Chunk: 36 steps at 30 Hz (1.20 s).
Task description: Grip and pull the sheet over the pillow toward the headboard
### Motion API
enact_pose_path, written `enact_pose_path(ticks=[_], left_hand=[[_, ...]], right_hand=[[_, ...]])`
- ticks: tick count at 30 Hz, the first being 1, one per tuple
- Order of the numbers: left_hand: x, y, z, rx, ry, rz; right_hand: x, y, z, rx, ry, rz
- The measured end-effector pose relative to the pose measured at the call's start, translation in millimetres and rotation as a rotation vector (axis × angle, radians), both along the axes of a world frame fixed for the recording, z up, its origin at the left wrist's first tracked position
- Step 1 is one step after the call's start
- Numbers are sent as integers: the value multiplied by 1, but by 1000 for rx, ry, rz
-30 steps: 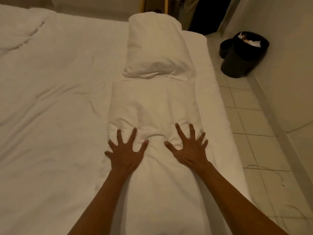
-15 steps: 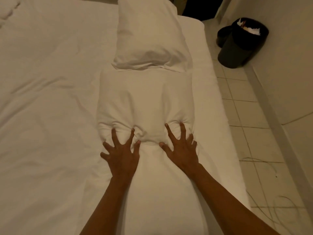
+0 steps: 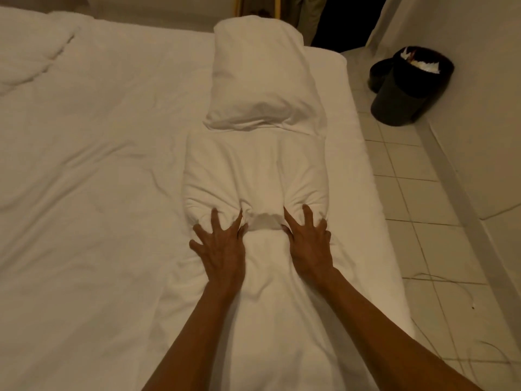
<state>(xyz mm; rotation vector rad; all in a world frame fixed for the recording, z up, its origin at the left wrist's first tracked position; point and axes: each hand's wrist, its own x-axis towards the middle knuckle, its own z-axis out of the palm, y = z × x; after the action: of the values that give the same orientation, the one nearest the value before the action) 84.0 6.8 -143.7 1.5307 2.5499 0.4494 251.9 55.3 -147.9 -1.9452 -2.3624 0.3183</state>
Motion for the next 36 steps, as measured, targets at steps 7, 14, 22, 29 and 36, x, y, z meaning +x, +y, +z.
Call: enact_pose_path(ticks=[7,14,22,29,36], left_hand=[[4,-11,46,-43,-16,-27],[-12,-48,103,-50,60,-13],[-30,-88,215,15,-155,65],[-36,-100,248,99,25,99],[-31,-89,153,48,-119,-9]], right_hand=[[1,-10,63,-106,122,9],[-8,-50,125,28,247,111],[-28,-71,235,55,284,135],[-33,-83,269,9,179,199],[-22,-85,180,37,99,124]])
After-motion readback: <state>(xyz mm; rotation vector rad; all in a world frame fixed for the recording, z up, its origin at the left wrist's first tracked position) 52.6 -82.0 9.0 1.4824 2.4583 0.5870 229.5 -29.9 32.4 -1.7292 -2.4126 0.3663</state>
